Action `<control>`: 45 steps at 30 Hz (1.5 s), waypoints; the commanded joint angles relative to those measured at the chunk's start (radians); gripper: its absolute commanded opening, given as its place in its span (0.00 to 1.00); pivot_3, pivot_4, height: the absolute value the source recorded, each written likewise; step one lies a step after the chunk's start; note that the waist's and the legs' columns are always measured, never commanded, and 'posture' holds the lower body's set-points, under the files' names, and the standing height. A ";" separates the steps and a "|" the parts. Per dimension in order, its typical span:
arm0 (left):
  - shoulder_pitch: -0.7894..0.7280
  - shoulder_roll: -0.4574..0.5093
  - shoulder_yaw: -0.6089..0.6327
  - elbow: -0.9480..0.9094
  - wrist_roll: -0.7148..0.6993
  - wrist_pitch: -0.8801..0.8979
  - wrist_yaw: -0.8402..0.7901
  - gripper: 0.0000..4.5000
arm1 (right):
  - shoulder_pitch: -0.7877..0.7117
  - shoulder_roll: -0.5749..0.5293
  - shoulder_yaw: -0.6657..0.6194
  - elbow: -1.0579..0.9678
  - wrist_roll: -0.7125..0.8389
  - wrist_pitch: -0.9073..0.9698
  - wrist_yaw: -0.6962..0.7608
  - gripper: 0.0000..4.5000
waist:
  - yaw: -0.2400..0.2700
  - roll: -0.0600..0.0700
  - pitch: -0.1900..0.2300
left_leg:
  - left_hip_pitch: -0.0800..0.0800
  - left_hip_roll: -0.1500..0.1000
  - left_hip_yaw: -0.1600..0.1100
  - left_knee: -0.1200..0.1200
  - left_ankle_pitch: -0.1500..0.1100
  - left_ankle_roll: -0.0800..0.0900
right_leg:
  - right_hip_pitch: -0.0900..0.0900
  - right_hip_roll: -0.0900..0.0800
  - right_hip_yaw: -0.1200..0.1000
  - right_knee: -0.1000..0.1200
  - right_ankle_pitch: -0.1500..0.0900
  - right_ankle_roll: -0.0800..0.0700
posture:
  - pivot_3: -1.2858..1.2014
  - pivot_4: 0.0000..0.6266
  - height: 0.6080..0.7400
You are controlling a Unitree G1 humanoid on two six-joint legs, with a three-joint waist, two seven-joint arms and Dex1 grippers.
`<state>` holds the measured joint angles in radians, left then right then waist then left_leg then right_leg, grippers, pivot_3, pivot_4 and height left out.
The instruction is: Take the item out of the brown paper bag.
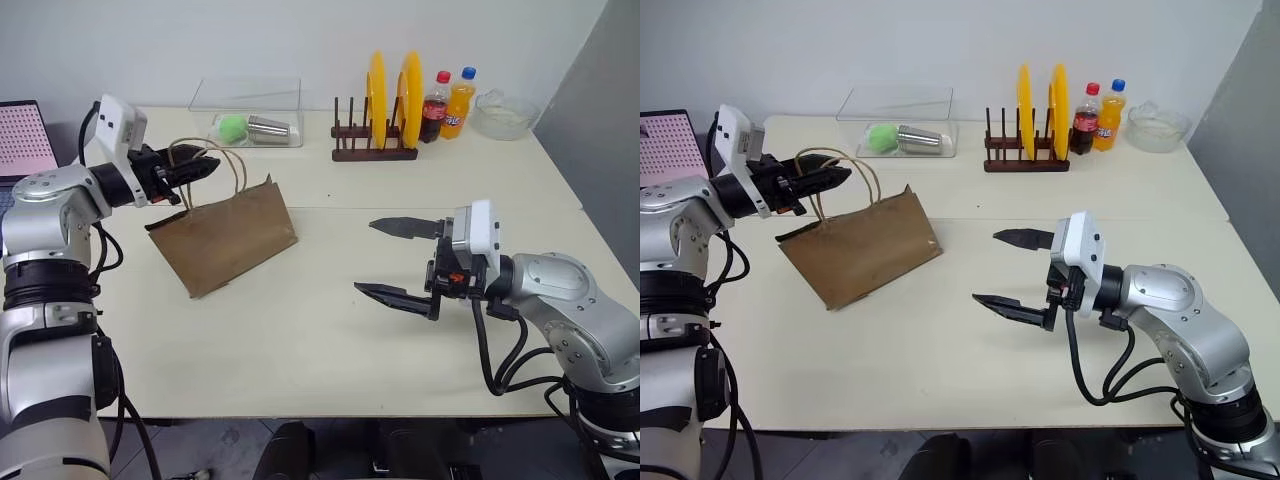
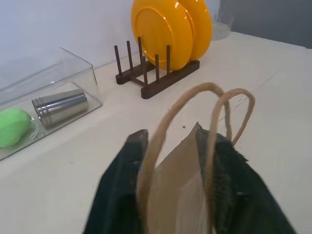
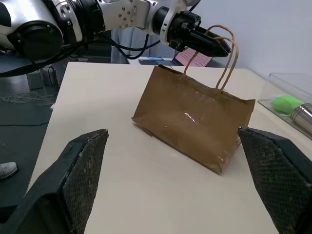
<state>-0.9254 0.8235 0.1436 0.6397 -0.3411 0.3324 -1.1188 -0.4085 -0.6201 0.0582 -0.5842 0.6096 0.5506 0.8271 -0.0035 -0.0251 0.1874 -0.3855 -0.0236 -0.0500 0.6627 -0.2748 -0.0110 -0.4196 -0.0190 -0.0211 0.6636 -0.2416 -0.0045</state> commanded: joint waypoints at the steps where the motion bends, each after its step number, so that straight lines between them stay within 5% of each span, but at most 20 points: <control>1: -0.050 -0.004 0.003 0.022 0.012 -0.042 -0.021 0.06 | 0.004 -0.008 -0.020 -0.030 0.003 -0.012 -0.004 1.00 | 0.000 0.000 0.000 | 0.000 0.000 0.000 0.000 0.000 0.000 | 0.000 0.000 0.000 0.000 0.000 0.000 | 0.52 0.24 1.00; 2: -0.061 -0.010 0.001 0.031 0.015 -0.049 -0.027 0.00 | 0.005 -0.008 -0.020 -0.030 0.002 -0.012 -0.005 1.00 | 0.000 0.000 0.000 | 0.000 0.000 0.000 0.000 0.000 0.000 | 0.000 0.000 0.000 0.000 0.000 0.000 | 0.52 0.24 1.00; 26: -0.551 -0.250 -0.105 0.520 0.192 -0.365 -0.191 0.00 | 0.302 -0.019 -0.205 -0.255 0.051 0.119 -0.284 1.00 | 0.000 -0.003 0.002 | -0.006 -0.001 -0.001 0.003 0.000 0.000 | -0.003 0.000 -0.002 0.001 0.000 0.000 | 0.52 0.24 1.00; 45: -0.675 -0.475 -0.094 0.675 0.319 -0.474 -0.059 0.00 | 0.472 0.013 -0.210 -0.393 0.052 0.140 -0.452 1.00 | -0.003 -0.006 0.003 | -0.006 -0.001 -0.001 0.004 0.000 0.000 | -0.002 0.001 -0.001 0.002 0.001 0.002 | 0.52 0.24 1.00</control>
<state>-1.5418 0.3473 0.0285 1.3341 -0.0219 -0.1138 -1.1963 0.0617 -0.6106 -0.1334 -0.9288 0.6498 0.6963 0.3887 -0.0061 -0.0306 0.1903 -0.3913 -0.0247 -0.0506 0.6668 -0.2747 -0.0106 -0.4220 -0.0184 -0.0224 0.6655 -0.2409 -0.0029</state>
